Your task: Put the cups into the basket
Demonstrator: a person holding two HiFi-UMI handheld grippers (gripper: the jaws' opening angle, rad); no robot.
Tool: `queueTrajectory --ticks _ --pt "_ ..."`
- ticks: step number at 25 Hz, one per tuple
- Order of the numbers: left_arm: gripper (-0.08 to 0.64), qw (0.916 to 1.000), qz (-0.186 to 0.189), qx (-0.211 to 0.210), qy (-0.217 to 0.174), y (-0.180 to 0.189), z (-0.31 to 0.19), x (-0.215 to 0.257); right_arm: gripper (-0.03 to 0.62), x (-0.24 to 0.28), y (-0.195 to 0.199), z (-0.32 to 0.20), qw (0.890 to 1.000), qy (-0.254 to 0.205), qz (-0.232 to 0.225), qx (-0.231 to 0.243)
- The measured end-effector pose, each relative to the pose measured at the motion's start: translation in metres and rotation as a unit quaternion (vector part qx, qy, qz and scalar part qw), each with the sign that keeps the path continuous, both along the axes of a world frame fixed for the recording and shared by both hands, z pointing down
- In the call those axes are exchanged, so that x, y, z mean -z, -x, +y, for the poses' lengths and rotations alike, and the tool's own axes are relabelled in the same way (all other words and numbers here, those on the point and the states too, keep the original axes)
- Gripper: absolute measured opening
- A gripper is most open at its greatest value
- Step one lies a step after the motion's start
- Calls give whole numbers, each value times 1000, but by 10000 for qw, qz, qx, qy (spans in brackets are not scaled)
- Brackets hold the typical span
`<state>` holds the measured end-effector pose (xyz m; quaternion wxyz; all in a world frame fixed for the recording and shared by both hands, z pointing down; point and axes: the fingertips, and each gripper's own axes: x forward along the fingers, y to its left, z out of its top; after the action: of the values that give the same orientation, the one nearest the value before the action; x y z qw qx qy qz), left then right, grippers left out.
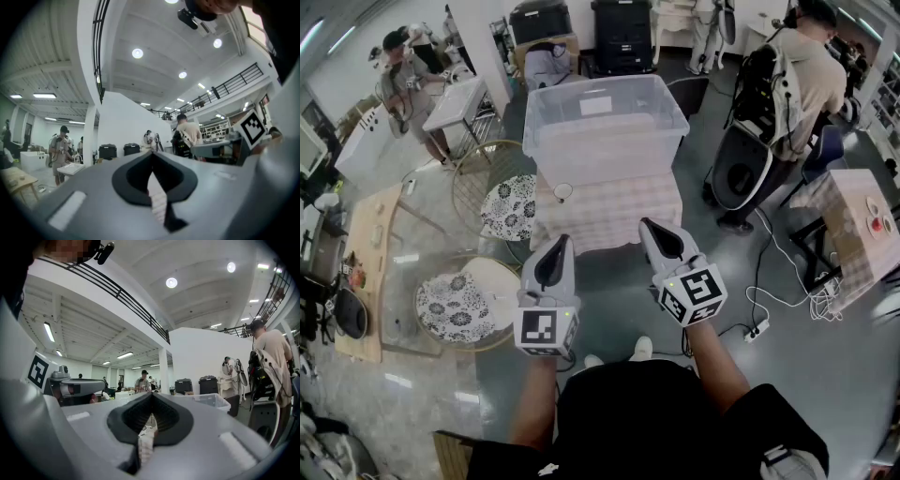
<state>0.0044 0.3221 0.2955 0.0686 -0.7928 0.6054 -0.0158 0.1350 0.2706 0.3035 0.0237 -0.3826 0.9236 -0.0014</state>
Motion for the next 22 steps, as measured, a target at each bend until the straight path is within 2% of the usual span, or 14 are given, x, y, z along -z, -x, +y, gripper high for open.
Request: queueTrajectory --ticks 12,22 --pt "6 10000 28 -1 63 -2 -10 -2 0 -4 3 -8 9998 80 -119 111" --pt "6 9997 60 107 194 -18 -26 -13 0 -17 -8 -25 9994 175 60 299"
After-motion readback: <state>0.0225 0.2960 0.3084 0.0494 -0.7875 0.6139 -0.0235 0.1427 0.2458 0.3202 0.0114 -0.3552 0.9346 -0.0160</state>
